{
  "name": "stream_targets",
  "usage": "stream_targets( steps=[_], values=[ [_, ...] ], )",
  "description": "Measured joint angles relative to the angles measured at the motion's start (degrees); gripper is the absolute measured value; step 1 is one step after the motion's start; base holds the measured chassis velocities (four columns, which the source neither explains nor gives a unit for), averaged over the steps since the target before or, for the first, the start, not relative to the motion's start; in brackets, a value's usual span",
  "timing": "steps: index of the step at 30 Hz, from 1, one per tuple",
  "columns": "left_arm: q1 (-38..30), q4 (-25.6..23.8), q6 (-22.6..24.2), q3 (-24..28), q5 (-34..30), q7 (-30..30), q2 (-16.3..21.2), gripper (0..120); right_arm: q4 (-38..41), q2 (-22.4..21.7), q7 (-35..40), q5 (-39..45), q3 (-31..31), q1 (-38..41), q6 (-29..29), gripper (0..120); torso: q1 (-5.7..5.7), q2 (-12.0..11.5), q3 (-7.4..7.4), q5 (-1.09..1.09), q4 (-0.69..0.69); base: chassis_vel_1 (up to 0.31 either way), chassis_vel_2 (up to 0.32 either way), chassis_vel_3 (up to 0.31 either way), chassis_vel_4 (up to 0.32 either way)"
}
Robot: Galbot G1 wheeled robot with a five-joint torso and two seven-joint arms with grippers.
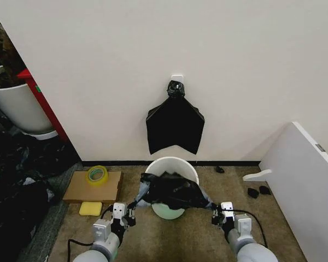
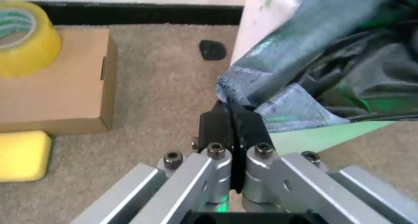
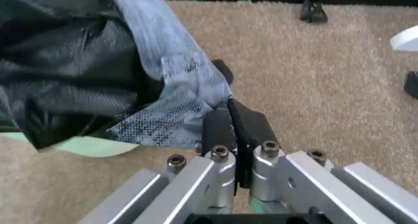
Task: Place the garbage bag over the trash bin.
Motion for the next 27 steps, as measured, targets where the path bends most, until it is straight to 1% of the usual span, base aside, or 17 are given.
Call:
stream_targets(
  steps=[1,5,9,13,14,15,16,17,19,21,23,24,27],
  values=[
    [0.0,0.0,0.0,0.0,0.0,0.0,0.0,0,0.0,0.0,0.0,0.0,0.0,0.0,0.0,0,0.0,0.0,0.0,0.0,0.0,0.0,0.0,0.0,0.0],
    [-3.02,3.99,-0.51,0.92,0.11,0.05,-1.98,0,-2.53,1.02,0.93,-0.07,-0.65,1.9,1.19,0,0.0,0.0,0.0,-0.01,-0.01,0.0,0.0,0.0,0.0],
    [-4.1,5.49,-2.06,1.29,0.18,0.22,-3.4,0,-3.25,1.9,0.86,-0.06,-0.86,2.3,3.02,0,0.0,0.0,0.0,-0.01,-0.01,0.0,0.0,0.0,0.0],
    [-3.59,5.67,-3.84,0.88,0.21,0.75,-3.92,0,-3.4,2.43,-0.03,0.37,-0.56,1.91,4.57,0,0.0,0.0,0.0,-0.01,0.0,0.0,0.0,0.0,0.0],
    [-2.97,5.26,-4.22,0.5,0.25,0.96,-3.81,0,-3.21,2.41,-0.44,0.4,-0.31,1.4,4.86,1,0.0,0.0,0.0,-0.01,0.0,0.0,0.0,0.0,0.0],
    [-2.38,4.67,-4.36,0.24,0.27,1.18,-3.62,5,-2.94,2.36,-0.58,0.4,-0.14,0.97,5.07,4,0.0,0.0,0.0,0.0,-0.01,0.0,0.0,0.0,0.0],
    [-2.38,4.67,-4.36,0.24,0.27,1.18,-3.62,5,-2.94,2.36,-0.58,0.4,-0.14,0.97,5.07,4,0.0,0.0,0.0,0.0,-0.01,0.0,0.0,0.0,0.0],
    [-1.6,3.96,-4.38,0.05,0.31,1.38,-3.37,10,-2.49,2.22,-0.71,0.34,0.12,0.46,5.28,11,0.0,0.0,0.0,0.0,-0.01,0.0,0.0,0.0,0.0],
    [-0.15,2.59,-4.5,-0.17,0.27,1.84,-3.03,19,-1.38,1.79,-1.15,0.1,0.65,-0.81,6.07,20,0.0,0.0,0.0,-0.01,0.0,0.0,0.0,0.0,0.0],
    [0.13,2.29,-4.57,-0.26,0.25,1.98,-2.95,21,-1.07,1.68,-1.35,-0.01,0.81,-1.16,6.31,22,0.0,0.0,0.0,-0.01,0.0,0.0,0.0,0.0,0.0],
    [2.34,0.12,-4.61,-1.04,0.13,3.15,-1.92,32,0.5,0.92,-2.52,-0.71,1.84,-3.66,7.68,33,0.0,0.0,0.0,0.0,-0.01,0.0,0.0,0.0,0.0],
    [2.34,0.12,-4.61,-1.04,0.13,3.15,-1.92,32,0.5,0.92,-2.52,-0.71,1.84,-3.66,7.68,33,0.0,0.0,0.0,0.0,-0.01,0.0,0.0,0.0,0.0],
    [5.83,-2.02,-5.65,-2.68,-0.45,5.22,-0.8,46,2.29,0.23,-3.59,-1.44,3.82,-7.04,9.51,49,0.0,0.0,0.0,-0.01,0.0,0.0,0.0,0.0,0.0]
  ],
)
